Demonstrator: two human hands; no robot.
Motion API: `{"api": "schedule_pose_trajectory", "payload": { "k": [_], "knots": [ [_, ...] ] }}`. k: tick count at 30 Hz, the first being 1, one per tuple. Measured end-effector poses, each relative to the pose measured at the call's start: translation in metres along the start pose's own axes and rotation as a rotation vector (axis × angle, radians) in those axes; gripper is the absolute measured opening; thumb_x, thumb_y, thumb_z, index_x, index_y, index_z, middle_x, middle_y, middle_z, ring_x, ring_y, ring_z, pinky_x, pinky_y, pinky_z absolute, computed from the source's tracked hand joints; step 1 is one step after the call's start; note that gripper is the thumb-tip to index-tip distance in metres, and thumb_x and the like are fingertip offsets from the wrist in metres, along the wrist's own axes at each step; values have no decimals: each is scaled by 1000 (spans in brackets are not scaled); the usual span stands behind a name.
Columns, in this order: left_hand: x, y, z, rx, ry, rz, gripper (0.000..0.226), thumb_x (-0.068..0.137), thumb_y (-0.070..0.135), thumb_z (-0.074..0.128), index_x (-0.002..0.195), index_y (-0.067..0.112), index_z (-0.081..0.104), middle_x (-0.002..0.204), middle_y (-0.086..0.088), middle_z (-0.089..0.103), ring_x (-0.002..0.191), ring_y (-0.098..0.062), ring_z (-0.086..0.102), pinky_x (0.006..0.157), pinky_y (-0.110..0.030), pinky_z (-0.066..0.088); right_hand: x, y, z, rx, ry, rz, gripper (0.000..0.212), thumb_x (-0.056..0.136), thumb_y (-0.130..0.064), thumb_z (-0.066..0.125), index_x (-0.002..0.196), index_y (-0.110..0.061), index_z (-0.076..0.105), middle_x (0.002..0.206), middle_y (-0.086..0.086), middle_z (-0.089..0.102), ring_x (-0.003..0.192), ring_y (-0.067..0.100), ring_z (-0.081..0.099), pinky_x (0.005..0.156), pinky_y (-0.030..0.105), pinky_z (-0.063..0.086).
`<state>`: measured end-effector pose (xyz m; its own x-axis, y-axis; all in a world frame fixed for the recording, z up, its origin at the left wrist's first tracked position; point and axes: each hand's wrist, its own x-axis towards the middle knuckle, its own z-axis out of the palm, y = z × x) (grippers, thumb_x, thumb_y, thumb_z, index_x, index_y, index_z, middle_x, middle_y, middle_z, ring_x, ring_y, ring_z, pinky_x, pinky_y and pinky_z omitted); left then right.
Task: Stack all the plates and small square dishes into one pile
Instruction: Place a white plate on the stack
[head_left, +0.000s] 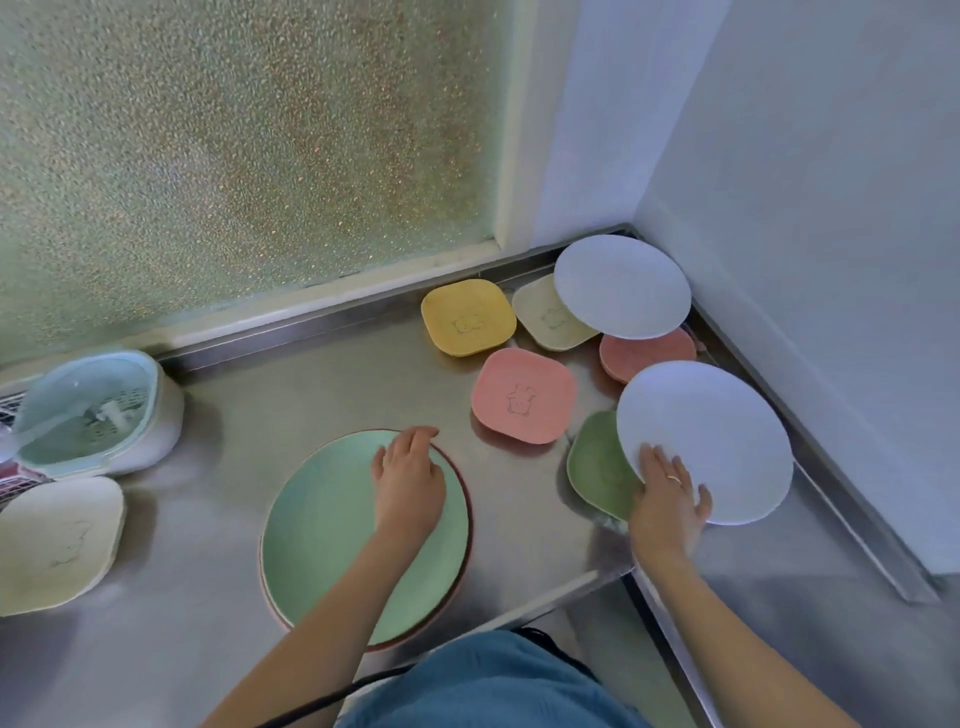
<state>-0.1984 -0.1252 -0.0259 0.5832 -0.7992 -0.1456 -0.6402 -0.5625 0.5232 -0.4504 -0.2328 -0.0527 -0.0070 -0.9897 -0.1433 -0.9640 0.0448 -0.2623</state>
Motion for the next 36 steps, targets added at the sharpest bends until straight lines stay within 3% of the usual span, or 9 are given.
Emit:
{"api": "schedule_pose_trajectory", "payload": {
  "k": [7, 10, 15, 19, 25, 27, 30, 33, 36],
  "knots": [
    [3, 5, 3, 33, 10, -28, 38, 89, 7, 42, 125, 17, 51, 132, -1, 52, 130, -19, 40, 117, -43, 12, -3, -7, -13, 182, 211, -75, 48, 91, 2, 46, 133, -21, 52, 134, 3, 56, 132, 26, 43, 104, 45, 35],
    [7, 14, 0, -87, 83, 1, 29, 95, 15, 41, 121, 14, 55, 124, -4, 59, 121, -23, 50, 113, -42, 25, -9, -26, -25, 306, 354, -175, 47, 87, 7, 49, 126, -17, 59, 119, 14, 65, 122, 33, 54, 94, 51, 44],
    [17, 31, -31, -526, 100, -233, 35, 95, 41, 37, 108, 15, 57, 89, -5, 70, 72, -24, 67, 71, -40, 53, -40, -73, -24, 297, 492, -644, 46, 77, 7, 61, 115, -18, 66, 107, 6, 72, 107, 30, 64, 84, 43, 54],
    [29, 15, -67, -902, 49, -506, 34, 94, 45, 41, 90, 16, 59, 78, -3, 62, 63, -20, 58, 55, -30, 46, -74, -112, -3, 287, 362, -1080, 42, 87, -6, 55, 124, -25, 57, 121, -9, 64, 121, 20, 55, 101, 35, 45],
    [17, -72, -96, -627, 81, -521, 17, 87, 13, 57, 102, 5, 61, 93, -18, 62, 77, -25, 55, 64, -31, 46, -109, -148, 9, 336, -44, -1354, 30, 92, -22, 52, 120, -23, 64, 121, -7, 65, 114, 8, 60, 92, 28, 51],
    [3, -91, -101, -586, 64, -514, 23, 87, 10, 57, 109, 3, 61, 96, -15, 62, 83, -26, 56, 77, -37, 48, -118, -156, 8, 360, -176, -1335, 39, 97, -40, 37, 125, -26, 59, 129, -7, 60, 123, 6, 52, 106, 29, 38],
    [-21, -105, -101, -591, 43, -490, 25, 88, 10, 56, 112, 4, 60, 99, -12, 62, 89, -27, 59, 84, -39, 49, -117, -162, 21, 419, -260, -959, 47, 95, -50, 26, 139, -38, 34, 151, -14, 28, 143, 2, 14, 118, 31, 1],
    [-42, -113, -88, -529, 96, -433, 21, 89, 10, 55, 110, 4, 60, 95, -10, 62, 93, -33, 61, 78, -36, 46, -106, -160, 41, 261, -291, -589, 56, 96, -37, 35, 147, -25, 15, 158, -2, 9, 146, 14, 3, 118, 43, 5],
    [-58, -112, -75, -434, 210, -426, 20, 93, 12, 50, 109, 3, 57, 93, -16, 64, 91, -36, 60, 69, -30, 37, -106, -155, 49, 268, -385, -538, 62, 97, -22, 40, 149, -18, 8, 159, 3, 6, 146, 20, 6, 118, 37, 11]
  ]
}}
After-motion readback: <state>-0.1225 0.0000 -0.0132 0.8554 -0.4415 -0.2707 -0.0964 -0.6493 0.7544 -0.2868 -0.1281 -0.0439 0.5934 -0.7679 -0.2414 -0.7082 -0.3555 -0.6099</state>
